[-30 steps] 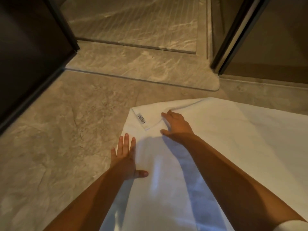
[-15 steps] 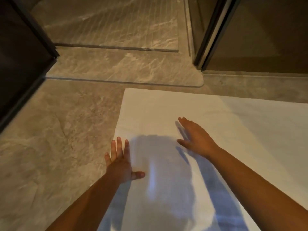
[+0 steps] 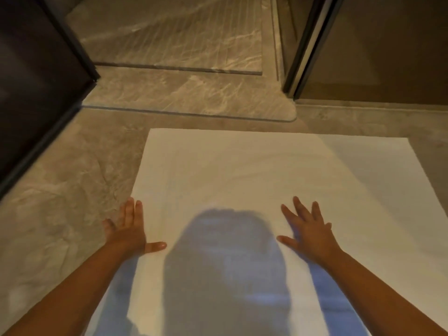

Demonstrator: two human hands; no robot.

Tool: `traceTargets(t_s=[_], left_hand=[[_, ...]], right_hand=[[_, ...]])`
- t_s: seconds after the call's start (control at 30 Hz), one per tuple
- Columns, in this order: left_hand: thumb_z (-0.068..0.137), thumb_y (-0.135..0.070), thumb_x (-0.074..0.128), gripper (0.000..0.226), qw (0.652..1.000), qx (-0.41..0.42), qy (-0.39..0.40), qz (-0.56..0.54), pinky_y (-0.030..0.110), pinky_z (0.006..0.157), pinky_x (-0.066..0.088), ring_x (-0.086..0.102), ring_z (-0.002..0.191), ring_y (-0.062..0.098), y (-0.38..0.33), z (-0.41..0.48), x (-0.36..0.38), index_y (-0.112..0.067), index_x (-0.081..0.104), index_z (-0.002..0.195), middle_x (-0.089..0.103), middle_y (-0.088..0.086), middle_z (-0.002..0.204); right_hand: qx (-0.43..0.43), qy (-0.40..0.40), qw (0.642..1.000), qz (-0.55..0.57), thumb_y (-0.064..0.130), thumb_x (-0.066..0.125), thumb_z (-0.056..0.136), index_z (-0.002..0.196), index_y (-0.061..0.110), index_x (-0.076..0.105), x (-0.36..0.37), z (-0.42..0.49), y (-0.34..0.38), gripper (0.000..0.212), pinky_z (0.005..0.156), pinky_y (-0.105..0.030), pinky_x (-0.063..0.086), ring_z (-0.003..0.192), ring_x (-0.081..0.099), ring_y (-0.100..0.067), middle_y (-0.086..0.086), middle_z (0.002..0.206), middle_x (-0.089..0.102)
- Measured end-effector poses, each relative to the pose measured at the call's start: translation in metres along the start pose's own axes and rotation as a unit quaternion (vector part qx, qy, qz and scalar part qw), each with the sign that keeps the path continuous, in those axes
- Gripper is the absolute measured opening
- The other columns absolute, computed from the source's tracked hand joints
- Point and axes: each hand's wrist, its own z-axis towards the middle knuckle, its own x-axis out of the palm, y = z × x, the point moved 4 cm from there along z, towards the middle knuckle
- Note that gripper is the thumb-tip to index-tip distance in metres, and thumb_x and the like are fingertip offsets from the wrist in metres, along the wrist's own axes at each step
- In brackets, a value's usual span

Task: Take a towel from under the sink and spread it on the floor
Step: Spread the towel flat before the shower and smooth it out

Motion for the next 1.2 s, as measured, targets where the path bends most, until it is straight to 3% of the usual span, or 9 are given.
traceTargets(t_s=[0.23, 0.4, 0.57, 0.73, 0.9, 1.2], left_hand=[[0.070, -0.068, 0.056, 0.116, 0.997, -0.055, -0.043, -0.018, 0.059, 0.111, 0.008, -0.016, 0.140, 0.032, 0.082, -0.014, -0.006, -0.010, -0.015, 0.141, -0.021, 0.017, 0.152], [0.073, -0.063, 0.056, 0.092, 0.981, 0.008, -0.134, -0.137, 0.063, 0.109, 0.009, -0.012, 0.141, 0.031, 0.046, -0.027, -0.006, -0.028, 0.008, 0.144, -0.007, 0.011, 0.156], [0.062, -0.080, 0.049, 0.106, 0.970, -0.039, -0.024, -0.237, 0.074, 0.098, 0.013, -0.025, 0.135, 0.042, -0.011, -0.038, 0.036, -0.042, -0.015, 0.138, -0.032, 0.014, 0.149], [0.055, -0.079, 0.057, 0.117, 0.978, -0.067, -0.059, -0.186, 0.077, 0.095, 0.017, -0.027, 0.135, 0.040, 0.007, -0.027, 0.041, -0.046, -0.025, 0.132, -0.036, 0.012, 0.147], [0.045, -0.085, 0.051, 0.122, 0.983, -0.062, -0.100, -0.138, 0.077, 0.094, 0.025, -0.018, 0.137, 0.041, 0.033, -0.007, 0.032, -0.045, -0.035, 0.121, -0.026, 0.013, 0.151], [0.056, -0.072, 0.065, 0.119, 0.989, -0.033, -0.049, -0.137, 0.077, 0.095, 0.019, -0.025, 0.136, 0.039, 0.063, 0.023, 0.003, -0.047, -0.022, 0.133, -0.033, 0.011, 0.149]], right_hand=[[-0.057, 0.005, 0.998, 0.036, 0.060, 0.048, 0.082, 0.142, 0.039, 0.006, 0.003, 0.036, 0.106, 0.076, 0.100, -0.071, 0.020, 0.139, -0.014, -0.042, 0.003, 0.156, -0.013], [-0.106, 0.025, 0.992, 0.062, 0.054, 0.050, 0.085, 0.143, 0.035, 0.007, -0.003, 0.050, 0.150, 0.075, 0.106, -0.065, 0.017, 0.140, -0.010, -0.040, 0.005, 0.157, -0.006], [-0.143, -0.011, 0.990, 0.016, 0.065, 0.052, 0.076, 0.143, 0.037, 0.006, -0.009, 0.030, 0.105, 0.086, 0.106, -0.064, 0.016, 0.142, -0.004, -0.031, 0.002, 0.157, -0.007], [-0.095, 0.048, 0.993, -0.048, 0.075, 0.050, 0.069, 0.142, 0.039, -0.006, 0.003, 0.011, 0.036, 0.098, 0.103, -0.068, 0.019, 0.139, -0.017, -0.038, 0.003, 0.154, -0.022], [-0.104, 0.049, 0.993, -0.015, 0.071, 0.055, 0.069, 0.142, 0.038, -0.003, -0.002, 0.020, 0.047, 0.099, 0.101, -0.071, 0.018, 0.138, -0.019, -0.041, 0.003, 0.154, -0.021], [-0.087, 0.039, 0.995, 0.006, 0.070, 0.057, 0.068, 0.142, 0.040, -0.002, 0.000, 0.039, 0.079, 0.099, 0.101, -0.073, 0.014, 0.138, -0.021, -0.040, 0.004, 0.154, -0.021]])
